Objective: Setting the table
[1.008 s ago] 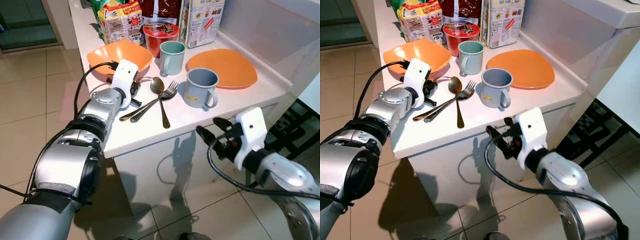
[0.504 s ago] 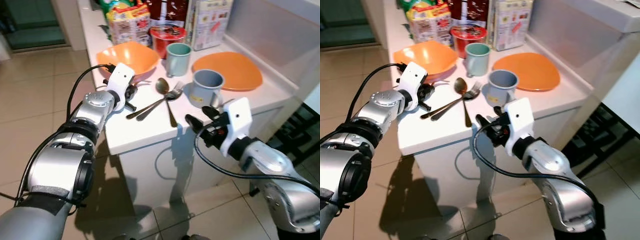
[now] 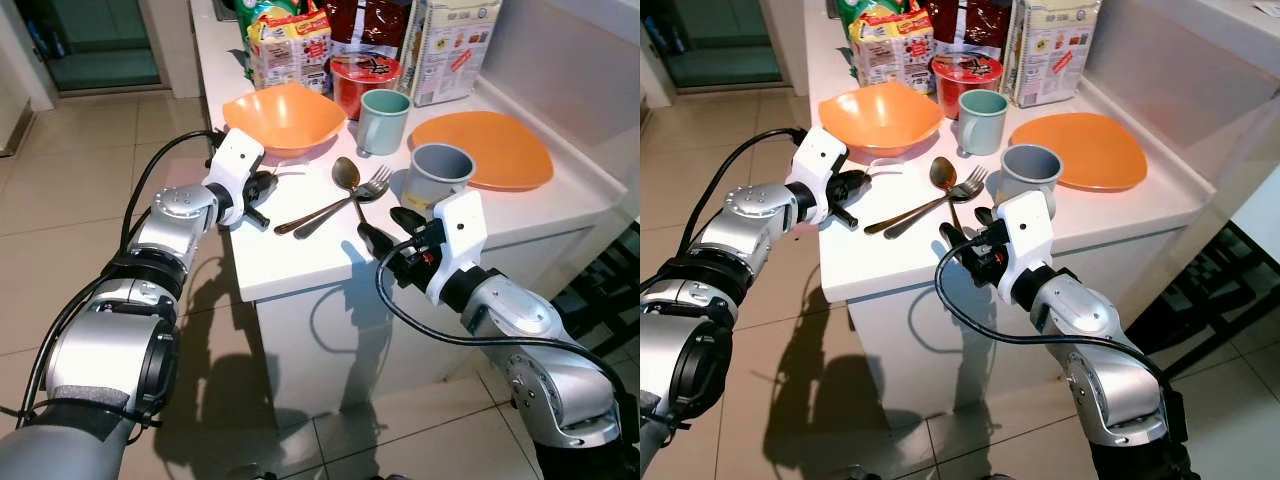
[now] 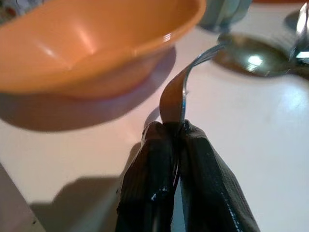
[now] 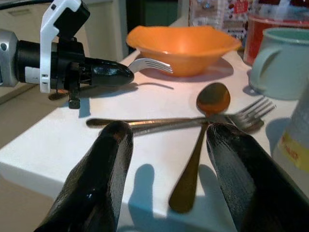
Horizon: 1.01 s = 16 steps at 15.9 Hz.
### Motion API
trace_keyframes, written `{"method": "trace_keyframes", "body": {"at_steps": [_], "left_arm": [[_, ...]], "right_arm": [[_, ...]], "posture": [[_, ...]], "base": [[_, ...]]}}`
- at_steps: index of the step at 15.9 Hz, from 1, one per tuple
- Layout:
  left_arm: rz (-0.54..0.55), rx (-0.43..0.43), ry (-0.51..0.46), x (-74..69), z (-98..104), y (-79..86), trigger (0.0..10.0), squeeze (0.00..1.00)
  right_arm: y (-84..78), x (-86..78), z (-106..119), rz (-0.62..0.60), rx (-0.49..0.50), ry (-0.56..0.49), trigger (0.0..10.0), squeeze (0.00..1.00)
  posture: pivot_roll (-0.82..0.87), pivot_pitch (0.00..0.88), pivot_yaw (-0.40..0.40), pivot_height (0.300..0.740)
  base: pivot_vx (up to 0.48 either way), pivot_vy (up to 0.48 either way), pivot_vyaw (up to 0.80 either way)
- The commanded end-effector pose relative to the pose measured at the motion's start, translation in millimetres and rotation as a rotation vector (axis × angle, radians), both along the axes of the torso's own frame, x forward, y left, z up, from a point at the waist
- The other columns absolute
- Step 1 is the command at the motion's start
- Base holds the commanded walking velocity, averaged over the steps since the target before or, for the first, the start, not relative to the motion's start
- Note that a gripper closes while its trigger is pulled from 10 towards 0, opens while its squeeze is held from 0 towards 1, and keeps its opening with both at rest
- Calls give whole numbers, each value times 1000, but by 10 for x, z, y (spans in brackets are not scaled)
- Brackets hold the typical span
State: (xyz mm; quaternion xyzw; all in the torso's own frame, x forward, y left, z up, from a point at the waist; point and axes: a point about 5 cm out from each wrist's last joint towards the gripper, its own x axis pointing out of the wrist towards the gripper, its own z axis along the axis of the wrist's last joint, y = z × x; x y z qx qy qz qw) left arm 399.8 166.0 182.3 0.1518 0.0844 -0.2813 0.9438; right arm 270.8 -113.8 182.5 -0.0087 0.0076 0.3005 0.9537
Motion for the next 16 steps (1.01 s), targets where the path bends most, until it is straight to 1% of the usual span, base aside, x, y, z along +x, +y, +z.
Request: {"method": "trace_keyframes", "body": {"at_steps": [1,2,4,7,10,11,12,13,16], "left_arm": [[-35,-46,-26,-10,79,-11,0,0],[-58,-77,-40,-30,127,-5,0,0],[-102,-95,-46,-103,142,19,0,0],[-181,-130,-36,-307,120,28,0,0],[-224,-163,-28,-482,157,27,0,0],[-238,-177,-31,-545,193,29,0,0],[-244,-181,-38,-594,244,32,0,0],[-247,-185,-45,-622,275,24,0,0],[-261,-218,-63,-791,414,-57,0,0]], "right_arm": [[8,21,27,6,5,-17,10000,0],[14,19,32,7,14,-21,10000,0],[5,18,41,5,31,-27,10000,0],[-3,24,37,0,60,-30,10000,0],[5,24,39,2,73,-36,10000,0],[-2,32,58,-6,92,-41,10000,0],[-17,52,100,-25,134,-44,10000,0],[-21,59,118,-31,152,-46,10000,0],[-19,70,131,-37,178,-50,10000,0]], "posture": [[-3,0,-33,740],[1,0,-31,740],[8,0,-28,740],[33,0,-28,740],[41,0,-26,740],[47,0,-24,740],[49,0,-22,740],[52,0,-21,740],[62,0,-19,740]], "base": [[0,0,0],[0,0,0],[0,0,0],[0,0,0],[0,0,0],[0,0,0],[0,0,0],[0,0,0],[0,0,0]]}}
